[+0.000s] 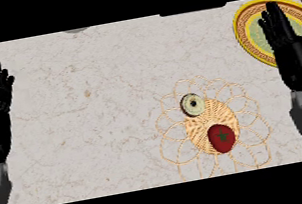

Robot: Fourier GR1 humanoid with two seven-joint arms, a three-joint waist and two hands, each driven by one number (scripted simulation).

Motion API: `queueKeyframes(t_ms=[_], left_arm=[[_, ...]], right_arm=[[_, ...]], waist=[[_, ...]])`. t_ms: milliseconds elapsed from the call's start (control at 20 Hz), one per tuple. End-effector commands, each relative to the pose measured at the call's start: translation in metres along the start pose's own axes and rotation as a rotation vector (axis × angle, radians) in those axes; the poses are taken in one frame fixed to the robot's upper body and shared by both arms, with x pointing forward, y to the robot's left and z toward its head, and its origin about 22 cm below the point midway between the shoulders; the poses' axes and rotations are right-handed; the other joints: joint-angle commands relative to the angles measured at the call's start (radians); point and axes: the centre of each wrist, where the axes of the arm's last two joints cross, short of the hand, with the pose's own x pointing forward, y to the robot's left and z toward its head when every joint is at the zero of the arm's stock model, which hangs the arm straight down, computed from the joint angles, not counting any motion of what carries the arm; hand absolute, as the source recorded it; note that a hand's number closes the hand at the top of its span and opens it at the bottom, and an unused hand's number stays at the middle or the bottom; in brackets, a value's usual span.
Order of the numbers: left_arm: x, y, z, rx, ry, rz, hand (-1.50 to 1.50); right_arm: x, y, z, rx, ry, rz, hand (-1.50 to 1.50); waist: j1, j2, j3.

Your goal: Pick the tomato from the placemat and place it in the plate

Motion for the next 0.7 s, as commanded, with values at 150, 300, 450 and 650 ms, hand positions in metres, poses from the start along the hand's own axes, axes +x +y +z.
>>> queueKeyframes(t_ms=[150, 300, 450, 650], left_arm=[[-0.064, -0.033, 0.053, -0.103, 0.368, 0.097, 0.0], [-0.07, -0.046, 0.061, -0.153, 0.468, 0.16, 0.0], [-0.092, -0.064, 0.08, -0.203, 0.584, 0.236, 0.0], [-0.084, -0.081, 0.073, -0.207, 0.577, 0.239, 0.0]], right_arm=[[0.036, 0.005, -0.041, 0.346, -0.133, -0.117, 1.5], [0.075, -0.036, -0.049, 0.464, -0.244, 0.493, 1.5], [-0.002, -0.043, -0.037, 0.234, -0.165, 0.122, -1.5], [-0.037, -0.054, -0.028, 0.265, -0.226, -0.054, -1.5]], waist=[[0.023, 0.005, -0.001], [-0.001, 0.01, -0.028], [0.002, 0.002, 0.0], [0.0, -0.003, 0.001]])
